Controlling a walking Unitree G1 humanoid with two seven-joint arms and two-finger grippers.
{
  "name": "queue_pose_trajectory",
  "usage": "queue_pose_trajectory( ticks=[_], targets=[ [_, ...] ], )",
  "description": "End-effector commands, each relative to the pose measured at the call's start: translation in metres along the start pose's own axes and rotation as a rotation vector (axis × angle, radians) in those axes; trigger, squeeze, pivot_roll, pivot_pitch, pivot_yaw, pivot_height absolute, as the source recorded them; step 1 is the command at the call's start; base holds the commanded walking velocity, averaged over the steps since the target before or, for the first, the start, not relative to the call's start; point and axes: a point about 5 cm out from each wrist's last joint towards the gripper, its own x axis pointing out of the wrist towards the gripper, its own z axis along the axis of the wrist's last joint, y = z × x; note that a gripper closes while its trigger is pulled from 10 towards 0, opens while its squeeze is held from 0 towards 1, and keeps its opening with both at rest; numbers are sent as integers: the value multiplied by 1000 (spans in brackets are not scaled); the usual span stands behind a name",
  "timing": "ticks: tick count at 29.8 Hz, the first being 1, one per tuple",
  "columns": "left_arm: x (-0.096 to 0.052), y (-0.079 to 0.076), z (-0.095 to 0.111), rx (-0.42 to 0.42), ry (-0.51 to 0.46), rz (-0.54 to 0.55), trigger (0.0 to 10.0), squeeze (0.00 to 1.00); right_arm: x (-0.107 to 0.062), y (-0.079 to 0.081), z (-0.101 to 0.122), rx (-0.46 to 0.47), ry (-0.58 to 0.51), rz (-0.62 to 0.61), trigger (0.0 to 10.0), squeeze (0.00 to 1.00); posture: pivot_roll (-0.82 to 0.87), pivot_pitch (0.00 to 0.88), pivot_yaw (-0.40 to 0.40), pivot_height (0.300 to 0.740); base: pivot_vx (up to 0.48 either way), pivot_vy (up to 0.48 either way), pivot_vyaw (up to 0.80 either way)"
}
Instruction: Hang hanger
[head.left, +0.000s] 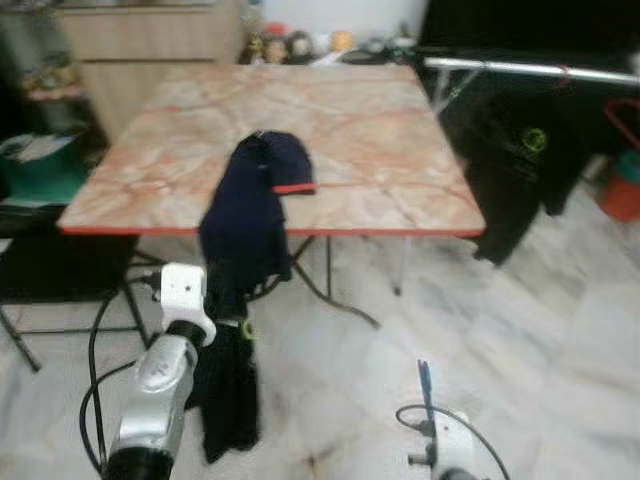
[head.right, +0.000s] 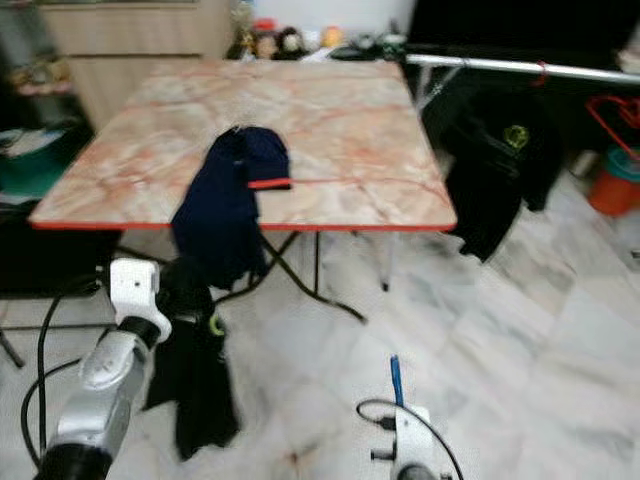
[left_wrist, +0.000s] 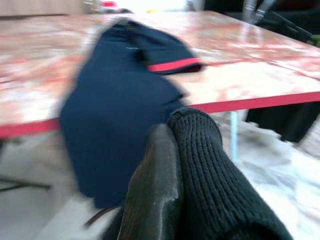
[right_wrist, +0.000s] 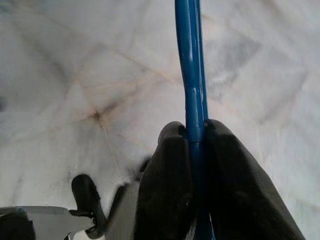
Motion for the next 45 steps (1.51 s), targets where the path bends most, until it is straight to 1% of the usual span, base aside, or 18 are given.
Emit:
queue_pose_trajectory(
  ticks=[1,13,15,16,17,18,21,24,27,30,31,33,34,35,36,38,41,45],
  targets=[
    [3,-7,7,0,-30,-24,10000,0,0,-2,0,-2,6,-8,10000,0,55,0,-5,740,270,0,0],
    [2,1,18,18,-61,4,10000,0,1,-7,4,25,-15,-27,10000,0,62,0,-4,740,273,0,0],
    [4,4,34,-2,-120,20,10000,0,1,-7,4,21,-15,-25,10000,0,61,0,-5,740,0,0,0],
    [6,7,51,-13,-178,24,10000,0,1,-8,4,21,-15,-25,10000,0,64,0,-6,740,0,0,0],
    [6,7,51,-13,-178,24,10000,0,1,-8,4,21,-15,-25,10000,0,64,0,-6,740,0,0,0],
    [10,11,67,-1,-216,21,10000,0,1,-8,4,22,-15,-26,10000,0,70,0,-9,740,0,0,0],
    [12,12,74,9,-230,19,10000,0,1,-8,5,20,-15,-26,10000,0,74,0,-11,740,0,0,0],
    [20,16,104,-9,-316,42,10000,0,1,-8,5,23,-17,-29,10000,0,74,0,-11,740,0,0,0],
    [20,11,113,2,-347,29,10000,0,1,-9,6,27,-20,-32,10000,0,70,0,-9,740,0,0,0],
    [15,3,116,29,-363,9,10000,0,1,-9,7,33,-24,-33,10000,0,70,0,-9,740,0,0,0],
    [8,3,116,28,-360,24,10000,0,1,-10,7,41,-28,-39,10000,0,61,0,-4,740,0,0,0],
    [-8,9,114,14,-359,54,10000,0,1,-11,8,44,-35,-41,10000,0,68,0,-8,740,0,0,0],
    [-8,9,114,14,-359,54,10000,0,1,-11,8,44,-35,-41,10000,0,68,0,-8,740,0,0,0],
    [-16,11,114,18,-354,60,10000,0,1,-12,9,46,-39,-43,10000,0,75,0,-12,740,0,0,0],
    [-16,11,114,18,-354,60,10000,0,1,-12,9,46,-39,-43,10000,0,75,0,-12,740,0,0,0],
    [-26,12,113,50,-340,47,10000,0,1,-12,9,47,-43,-46,10000,0,76,0,-12,740,0,0,0],
    [-30,12,111,49,-325,51,10000,0,1,-11,11,54,-52,-47,10000,0,74,0,-13,740,0,0,0],
    [-25,14,119,47,-340,81,10000,0,2,-9,14,58,-69,-40,10000,0,73,0,-15,740,0,0,0]
  ],
)
